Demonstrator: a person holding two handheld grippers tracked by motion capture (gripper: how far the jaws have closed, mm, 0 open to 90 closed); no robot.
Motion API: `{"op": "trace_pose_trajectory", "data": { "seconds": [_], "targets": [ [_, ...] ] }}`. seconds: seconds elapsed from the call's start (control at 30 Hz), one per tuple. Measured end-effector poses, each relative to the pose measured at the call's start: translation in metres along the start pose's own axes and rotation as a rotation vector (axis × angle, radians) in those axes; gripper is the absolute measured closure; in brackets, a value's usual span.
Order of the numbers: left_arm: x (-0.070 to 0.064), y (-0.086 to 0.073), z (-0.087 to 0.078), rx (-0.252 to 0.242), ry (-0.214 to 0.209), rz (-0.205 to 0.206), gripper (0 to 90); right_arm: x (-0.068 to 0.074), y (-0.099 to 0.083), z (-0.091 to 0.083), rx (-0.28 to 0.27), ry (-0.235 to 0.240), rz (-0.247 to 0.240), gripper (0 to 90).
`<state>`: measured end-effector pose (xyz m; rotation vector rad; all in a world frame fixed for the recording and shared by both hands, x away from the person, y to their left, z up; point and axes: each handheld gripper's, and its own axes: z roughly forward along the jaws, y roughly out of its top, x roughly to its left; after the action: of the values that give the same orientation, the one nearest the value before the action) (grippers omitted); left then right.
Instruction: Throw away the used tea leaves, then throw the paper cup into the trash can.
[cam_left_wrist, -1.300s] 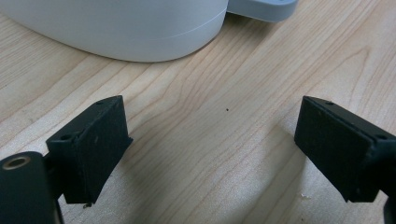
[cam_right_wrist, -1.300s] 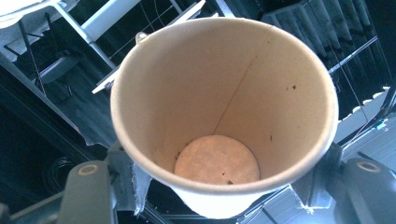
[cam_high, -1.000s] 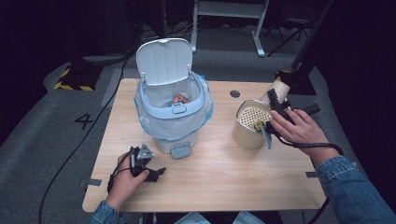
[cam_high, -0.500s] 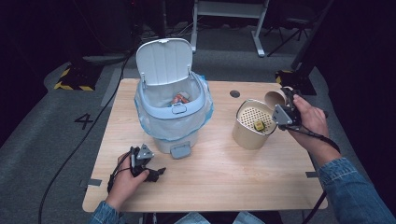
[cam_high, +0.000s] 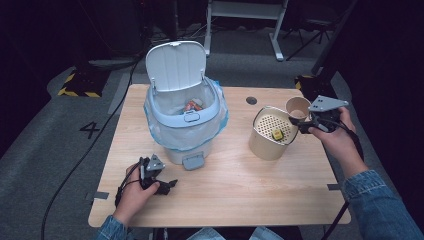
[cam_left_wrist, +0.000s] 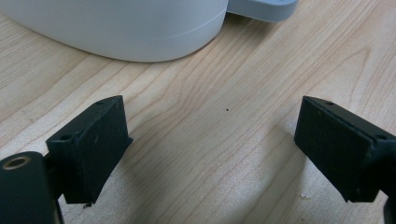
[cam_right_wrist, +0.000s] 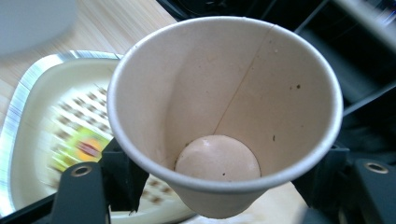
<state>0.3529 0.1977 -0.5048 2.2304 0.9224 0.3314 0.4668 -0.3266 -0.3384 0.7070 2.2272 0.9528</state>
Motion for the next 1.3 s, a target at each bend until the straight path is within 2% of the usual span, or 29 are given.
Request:
{"op": "trace_pose_trajectory", "data": {
  "seconds": [0.03,0.07,0.1,0.23,0.27,0.3,0.37,0.5,0.87,1.3],
  "targets": [
    [0.000,0.000,0.000,0.000,0.000,0.000,10.3,-0.002,-0.001,-0.001,0.000,0.035,0.075,30.0],
    [0.000,0.000,0.000,-0.001,0.000,0.000,10.3,-0.003,-0.001,-0.001,-0.009,0.058,0.116,29.9],
    [0.000,0.000,0.000,0.000,0.000,0.000,10.2,-0.006,-0.003,-0.002,-0.031,0.107,0.189,29.9],
    [0.000,0.000,0.000,-0.001,0.000,0.000,10.2,-0.008,-0.004,-0.004,-0.033,0.143,0.214,29.9],
    [0.000,0.000,0.000,0.000,0.000,0.000,10.3,-0.009,-0.005,-0.006,-0.037,0.181,0.238,29.9],
    [0.000,0.000,0.000,0.000,0.000,0.000,10.3,-0.009,-0.005,-0.006,-0.037,0.181,0.238,29.9],
    [0.000,0.000,0.000,0.000,0.000,0.000,10.3,-0.010,-0.004,-0.009,-0.040,0.232,0.263,29.7],
    [0.000,0.000,0.000,0.000,0.001,0.000,10.3,-0.008,-0.002,-0.012,-0.043,0.258,0.249,29.7],
    [0.000,0.000,0.000,0.000,0.001,0.000,10.3,-0.004,0.005,-0.013,-0.078,0.272,0.225,29.5],
    [0.001,0.000,0.000,-0.002,-0.004,0.003,10.4,0.010,0.059,-0.013,-0.164,0.326,0.150,28.9]
  ]
}}
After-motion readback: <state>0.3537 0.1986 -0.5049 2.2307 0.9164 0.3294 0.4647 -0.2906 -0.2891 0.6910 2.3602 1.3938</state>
